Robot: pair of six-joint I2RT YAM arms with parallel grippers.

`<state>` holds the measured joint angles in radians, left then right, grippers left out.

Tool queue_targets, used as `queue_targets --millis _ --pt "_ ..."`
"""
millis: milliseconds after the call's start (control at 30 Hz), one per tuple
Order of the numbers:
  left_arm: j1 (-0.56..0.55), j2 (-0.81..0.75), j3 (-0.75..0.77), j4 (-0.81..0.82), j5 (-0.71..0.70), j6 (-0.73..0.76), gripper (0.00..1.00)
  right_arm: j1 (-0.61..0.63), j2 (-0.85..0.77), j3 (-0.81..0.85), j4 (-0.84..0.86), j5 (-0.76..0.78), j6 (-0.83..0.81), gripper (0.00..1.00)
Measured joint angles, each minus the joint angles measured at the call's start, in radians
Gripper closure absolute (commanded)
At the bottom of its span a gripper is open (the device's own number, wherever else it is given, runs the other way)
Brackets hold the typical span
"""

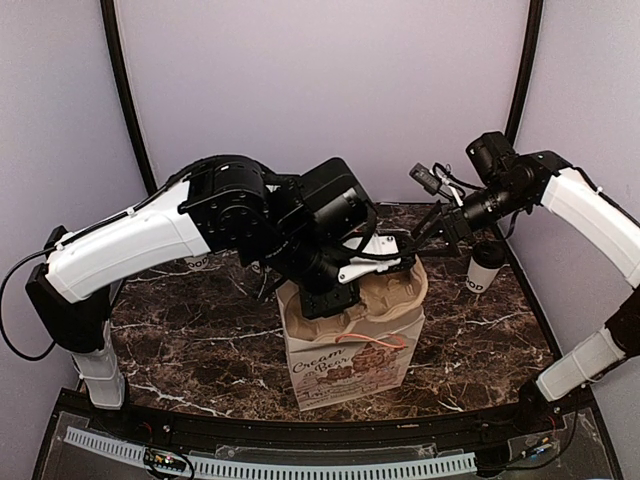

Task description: Pack the takeout coffee

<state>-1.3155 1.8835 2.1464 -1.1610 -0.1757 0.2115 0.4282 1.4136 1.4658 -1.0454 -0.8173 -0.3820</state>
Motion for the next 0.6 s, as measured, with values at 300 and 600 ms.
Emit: queue_targets --millis 300,600 --pt "-0.008 0.002 0.0 -0.023 -0.02 -0.01 1.0 0.105 0.004 0.009 -0.01 0.046 0.054 0.01" --pt "-0.02 0.002 0.021 -0.024 -0.045 -0.013 1.0 0.142 0.048 0.005 -0.036 0.144 0.089 0.01"
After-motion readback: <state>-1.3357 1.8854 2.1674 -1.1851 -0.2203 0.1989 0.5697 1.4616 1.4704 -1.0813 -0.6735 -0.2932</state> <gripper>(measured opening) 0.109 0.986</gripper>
